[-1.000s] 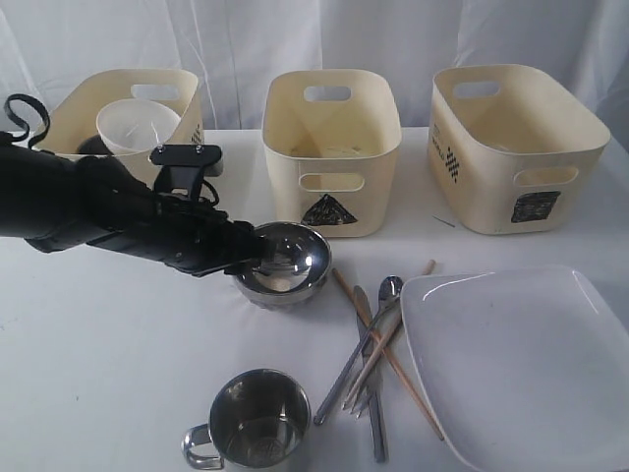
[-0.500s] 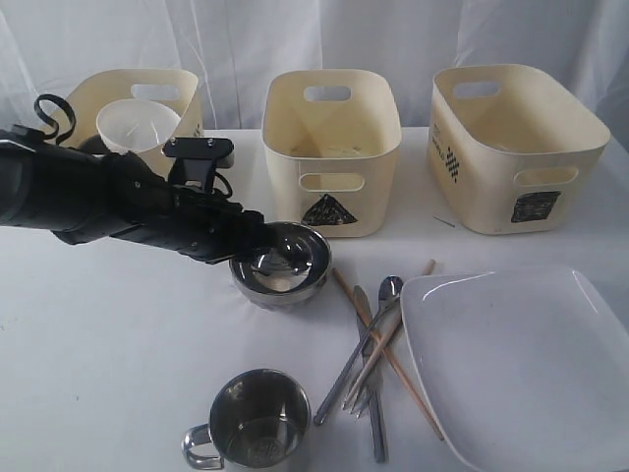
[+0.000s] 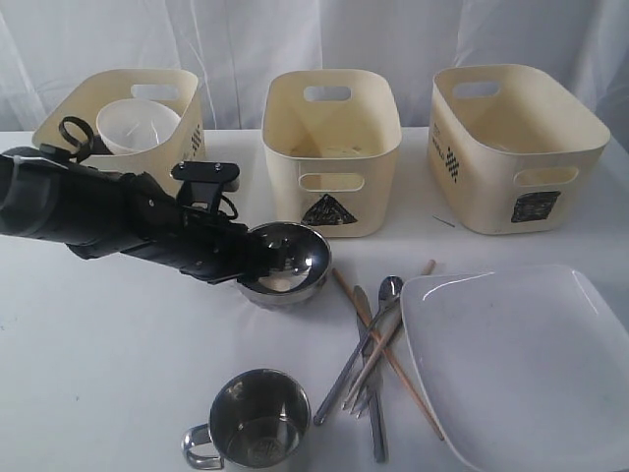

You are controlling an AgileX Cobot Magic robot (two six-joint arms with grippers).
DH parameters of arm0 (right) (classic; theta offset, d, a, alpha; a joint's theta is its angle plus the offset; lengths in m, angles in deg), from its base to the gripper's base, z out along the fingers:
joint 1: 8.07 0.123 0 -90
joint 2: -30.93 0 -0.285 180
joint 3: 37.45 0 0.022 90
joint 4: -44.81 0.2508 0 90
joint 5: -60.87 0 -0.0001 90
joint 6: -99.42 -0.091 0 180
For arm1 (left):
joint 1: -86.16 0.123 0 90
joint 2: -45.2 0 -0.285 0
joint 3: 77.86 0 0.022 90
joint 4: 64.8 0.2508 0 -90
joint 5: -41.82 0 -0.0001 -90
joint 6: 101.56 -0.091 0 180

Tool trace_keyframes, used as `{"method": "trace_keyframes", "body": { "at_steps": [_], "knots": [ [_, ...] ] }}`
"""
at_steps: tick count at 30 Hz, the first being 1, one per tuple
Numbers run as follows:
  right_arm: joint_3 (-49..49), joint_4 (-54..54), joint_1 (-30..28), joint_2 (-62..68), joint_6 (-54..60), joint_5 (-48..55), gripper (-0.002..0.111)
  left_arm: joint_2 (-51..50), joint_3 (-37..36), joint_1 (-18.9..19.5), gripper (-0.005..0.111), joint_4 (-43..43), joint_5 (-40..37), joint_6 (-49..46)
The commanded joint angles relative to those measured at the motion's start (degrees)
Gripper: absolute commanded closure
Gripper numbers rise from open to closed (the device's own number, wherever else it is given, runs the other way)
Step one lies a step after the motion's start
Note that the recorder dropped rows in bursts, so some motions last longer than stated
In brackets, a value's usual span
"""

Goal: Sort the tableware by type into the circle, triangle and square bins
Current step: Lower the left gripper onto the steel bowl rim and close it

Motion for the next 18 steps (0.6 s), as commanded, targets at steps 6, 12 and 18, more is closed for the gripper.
{"method": "trace_keyframes", "body": {
  "at_steps": [6,12,18],
  "knots": [
    [-0.31,0.09,-0.10,-0.35,0.21,-0.06,0.108,-1.82,0.28,0.09,0.045,-0.40,0.11,-0.41],
    [-0.31,0.09,-0.10,-0.35,0.21,-0.19,0.108,-1.93,0.28,0.09,0.064,-0.40,0.62,-0.17],
    [-0.31,0.09,-0.10,-0.35,0.21,-0.19,0.108,-1.78,0.28,0.09,0.103,-0.40,0.66,-0.17]
  ]
}}
